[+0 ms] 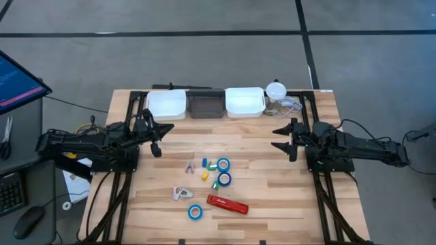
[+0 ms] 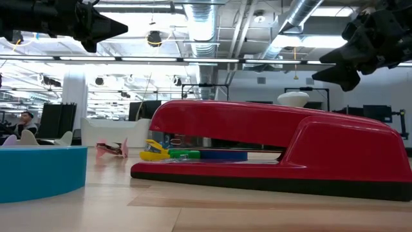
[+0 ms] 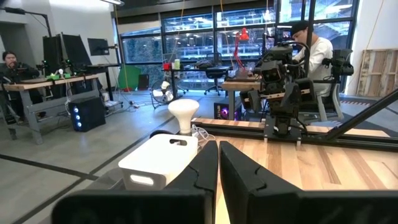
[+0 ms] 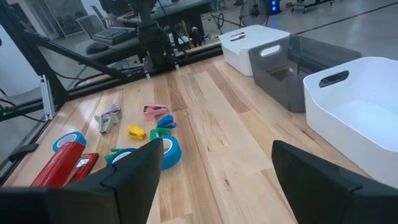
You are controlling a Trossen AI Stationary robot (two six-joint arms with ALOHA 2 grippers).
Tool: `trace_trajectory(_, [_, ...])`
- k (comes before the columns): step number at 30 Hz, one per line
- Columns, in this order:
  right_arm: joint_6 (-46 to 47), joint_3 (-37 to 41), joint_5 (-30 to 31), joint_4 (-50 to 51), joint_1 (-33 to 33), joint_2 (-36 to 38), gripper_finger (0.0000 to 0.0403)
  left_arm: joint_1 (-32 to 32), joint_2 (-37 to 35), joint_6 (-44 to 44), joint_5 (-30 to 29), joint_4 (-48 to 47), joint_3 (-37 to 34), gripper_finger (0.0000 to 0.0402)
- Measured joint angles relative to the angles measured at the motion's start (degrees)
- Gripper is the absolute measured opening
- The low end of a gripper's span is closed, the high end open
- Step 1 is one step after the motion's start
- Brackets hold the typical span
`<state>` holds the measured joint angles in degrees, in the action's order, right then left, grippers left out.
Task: Pick and place Stapler, Stapler remover, tape
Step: Put the pink staple remover into the left white bin
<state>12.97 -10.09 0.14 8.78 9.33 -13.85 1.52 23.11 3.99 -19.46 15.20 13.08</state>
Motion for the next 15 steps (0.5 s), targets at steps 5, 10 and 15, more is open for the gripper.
trace_trajectory(5, [-3.19, 0.0, 1.38, -1.84, 1.68, 0.0, 0.0291, 0.0, 0.0, -0.04, 0.02, 0.89, 0.0, 0.0008])
trace_trajectory(10, [-2.71, 0.0, -1.1, -5.45, 2.37, 0.0, 0.0291, -0.07, 1.61, -0.37, 1.79, 1.73, 0.03, 0.0008])
trace_trajectory(15, [-6.15, 0.0, -4.83, -10.21, 1.18, 0.0, 0.0291, -0.32, 6.53, 0.41, 1.97, 1.73, 1.97, 0.0008])
